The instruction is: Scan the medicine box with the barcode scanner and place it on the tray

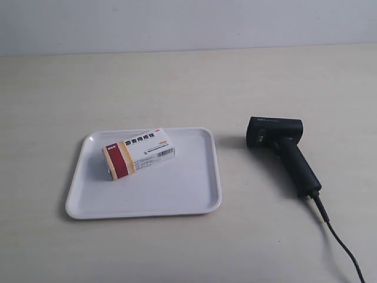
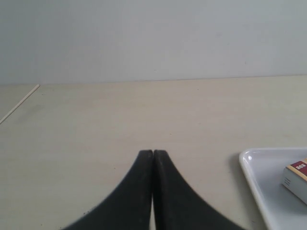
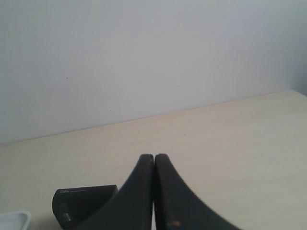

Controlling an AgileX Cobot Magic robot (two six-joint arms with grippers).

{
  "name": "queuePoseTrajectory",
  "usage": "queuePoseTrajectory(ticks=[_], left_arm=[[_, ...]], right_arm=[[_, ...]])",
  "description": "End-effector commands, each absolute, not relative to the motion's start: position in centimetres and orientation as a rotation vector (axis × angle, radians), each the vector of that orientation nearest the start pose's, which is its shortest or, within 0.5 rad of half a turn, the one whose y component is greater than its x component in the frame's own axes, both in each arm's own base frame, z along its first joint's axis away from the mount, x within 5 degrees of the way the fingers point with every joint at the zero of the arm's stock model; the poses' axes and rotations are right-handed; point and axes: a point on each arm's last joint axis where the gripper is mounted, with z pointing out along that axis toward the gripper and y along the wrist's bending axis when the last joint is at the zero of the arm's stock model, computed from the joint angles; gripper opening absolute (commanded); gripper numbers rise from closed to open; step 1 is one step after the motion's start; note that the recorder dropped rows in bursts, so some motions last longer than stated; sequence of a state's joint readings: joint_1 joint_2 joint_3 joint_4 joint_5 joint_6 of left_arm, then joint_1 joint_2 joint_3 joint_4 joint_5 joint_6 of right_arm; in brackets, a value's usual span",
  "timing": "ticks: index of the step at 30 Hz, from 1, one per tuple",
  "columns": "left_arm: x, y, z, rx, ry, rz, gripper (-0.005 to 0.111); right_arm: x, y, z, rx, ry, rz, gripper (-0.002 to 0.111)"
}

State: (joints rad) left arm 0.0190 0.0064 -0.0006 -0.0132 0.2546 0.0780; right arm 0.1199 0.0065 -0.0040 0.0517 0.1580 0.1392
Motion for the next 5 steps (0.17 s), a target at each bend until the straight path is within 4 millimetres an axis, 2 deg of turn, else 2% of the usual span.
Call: queuePoseTrajectory(ticks=[1,5], left_arm=[[5.52,0.09,19.02,0.039,1.737,0.058,0.003],[5.52,0.09,19.02,0.039,1.737,0.058,0.003]], right_arm=[[5.58,0.7,19.92,0.046,1.642,0.228,0.0],[5.58,0.7,19.92,0.046,1.642,0.228,0.0]])
